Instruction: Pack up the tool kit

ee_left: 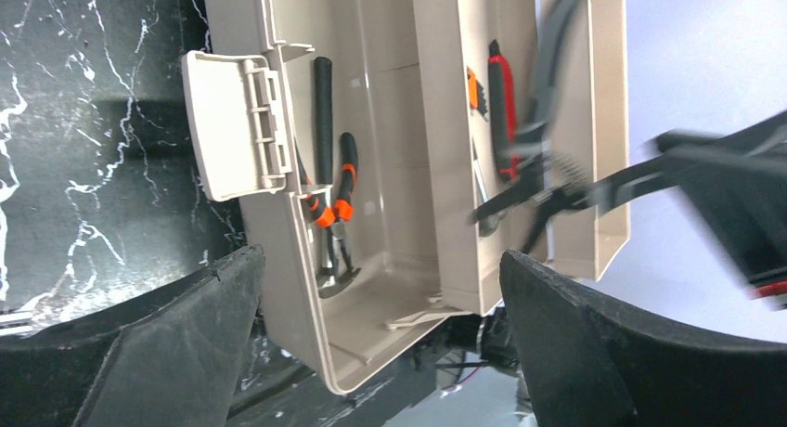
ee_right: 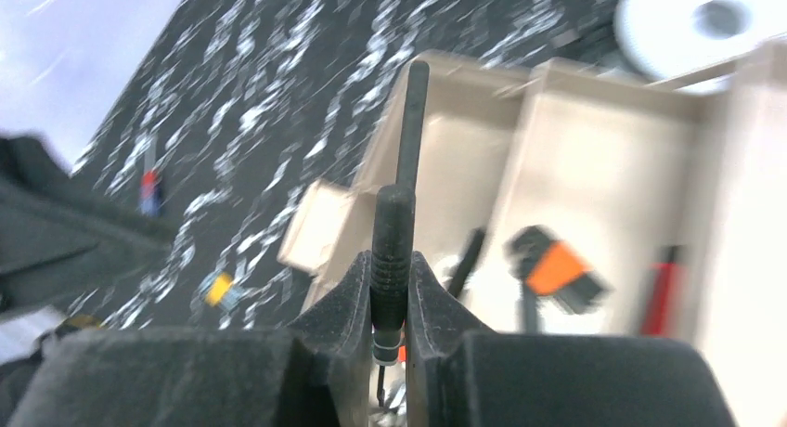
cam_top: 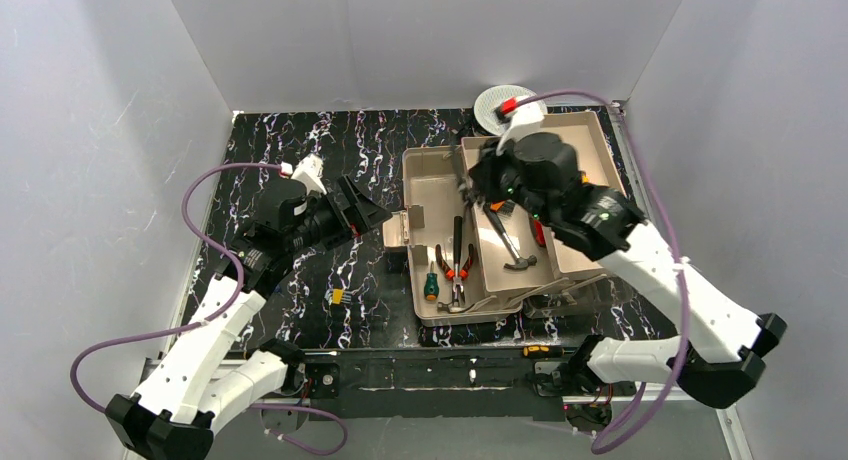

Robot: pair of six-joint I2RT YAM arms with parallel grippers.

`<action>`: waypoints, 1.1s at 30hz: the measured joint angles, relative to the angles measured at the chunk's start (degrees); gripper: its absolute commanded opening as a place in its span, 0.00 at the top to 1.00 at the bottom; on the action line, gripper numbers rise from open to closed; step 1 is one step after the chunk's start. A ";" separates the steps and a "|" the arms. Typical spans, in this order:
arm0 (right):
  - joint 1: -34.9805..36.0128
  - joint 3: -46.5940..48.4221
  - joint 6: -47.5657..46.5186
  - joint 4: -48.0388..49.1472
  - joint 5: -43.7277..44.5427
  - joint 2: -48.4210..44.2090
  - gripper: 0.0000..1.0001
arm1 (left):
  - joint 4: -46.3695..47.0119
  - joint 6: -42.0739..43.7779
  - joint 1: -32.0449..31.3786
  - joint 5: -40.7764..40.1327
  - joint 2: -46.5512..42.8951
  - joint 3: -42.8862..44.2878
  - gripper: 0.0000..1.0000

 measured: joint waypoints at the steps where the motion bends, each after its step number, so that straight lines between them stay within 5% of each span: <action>1: -0.02 2.58 -1.55 -2.16 3.85 -0.48 0.99 | -0.17 1.01 0.00 0.11 0.00 0.00 0.02; 11: -2.56 11.45 -21.94 -8.26 39.36 -2.16 0.99 | -0.57 5.51 0.00 1.95 0.74 0.00 0.00; 22: -16.63 10.73 -30.18 -15.23 38.40 11.72 0.99 | 0.15 6.08 -0.02 5.84 6.62 -0.17 0.00; 23: -17.49 10.73 -30.16 -15.85 37.44 13.00 0.96 | 0.26 6.08 -0.02 5.97 6.91 -0.20 0.00; 25: -18.60 11.13 -30.05 -17.27 36.17 15.52 0.75 | 0.42 6.08 -0.02 6.16 7.32 -0.22 0.00; 27: -19.10 12.96 -29.46 -19.67 35.85 19.34 0.31 | 0.52 6.10 -0.02 6.49 7.80 -0.22 0.01; 33: -20.39 21.64 -25.46 -26.73 30.05 27.87 0.18 | 1.60 6.25 -0.11 7.91 10.27 -0.85 0.01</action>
